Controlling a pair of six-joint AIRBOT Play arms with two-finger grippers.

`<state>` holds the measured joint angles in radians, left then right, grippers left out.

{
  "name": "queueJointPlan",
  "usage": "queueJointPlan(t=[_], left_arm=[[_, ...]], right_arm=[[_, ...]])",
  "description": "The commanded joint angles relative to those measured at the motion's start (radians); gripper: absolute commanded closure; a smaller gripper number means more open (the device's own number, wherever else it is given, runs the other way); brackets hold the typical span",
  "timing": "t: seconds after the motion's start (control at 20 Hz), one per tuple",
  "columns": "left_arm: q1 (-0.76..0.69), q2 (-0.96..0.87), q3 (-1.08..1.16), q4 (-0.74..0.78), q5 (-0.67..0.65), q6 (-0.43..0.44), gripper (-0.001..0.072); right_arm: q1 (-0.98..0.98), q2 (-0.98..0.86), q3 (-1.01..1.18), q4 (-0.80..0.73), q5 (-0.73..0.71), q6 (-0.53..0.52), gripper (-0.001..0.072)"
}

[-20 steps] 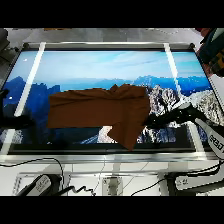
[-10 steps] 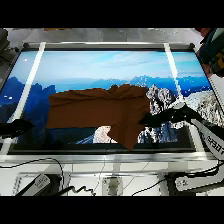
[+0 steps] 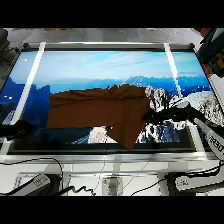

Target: Fold the clothes and pants, and hang the long-sleeved shirts on hangers.

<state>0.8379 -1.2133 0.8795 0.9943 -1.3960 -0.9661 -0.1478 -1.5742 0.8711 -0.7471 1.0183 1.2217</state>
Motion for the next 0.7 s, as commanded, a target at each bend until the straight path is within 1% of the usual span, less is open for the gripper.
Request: queueJointPlan(t=[0.0,0.1,0.25,0.35,0.5,0.65], left_arm=[[0.001,-0.031,0.000,0.000,-0.002,-0.002,0.0205],[0.001,-0.051,-0.001,0.000,-0.003,-0.002,0.0205],[0.000,-0.087,-0.001,0.000,-0.003,-0.003,0.0206],[-0.004,-0.110,-0.001,-0.002,-0.003,-0.003,0.0205],[-0.015,-0.157,-0.001,-0.029,-0.002,-0.003,0.0207],[-0.031,-0.220,-0.001,-0.159,-0.002,0.003,0.0206]], right_arm=[[-0.002,-0.001,-0.001,-0.025,-0.008,0.058,0.0286],[0.000,-0.001,-0.001,-0.024,-0.005,0.064,0.0298],[0.000,-0.001,-0.001,-0.024,-0.009,0.063,0.0617],[0.000,-0.001,-0.001,-0.024,-0.008,0.060,0.0699],[0.000,-0.001,-0.001,-0.024,-0.008,0.060,0.0699],[0.000,-0.001,-0.001,-0.024,-0.008,0.060,0.0699]])
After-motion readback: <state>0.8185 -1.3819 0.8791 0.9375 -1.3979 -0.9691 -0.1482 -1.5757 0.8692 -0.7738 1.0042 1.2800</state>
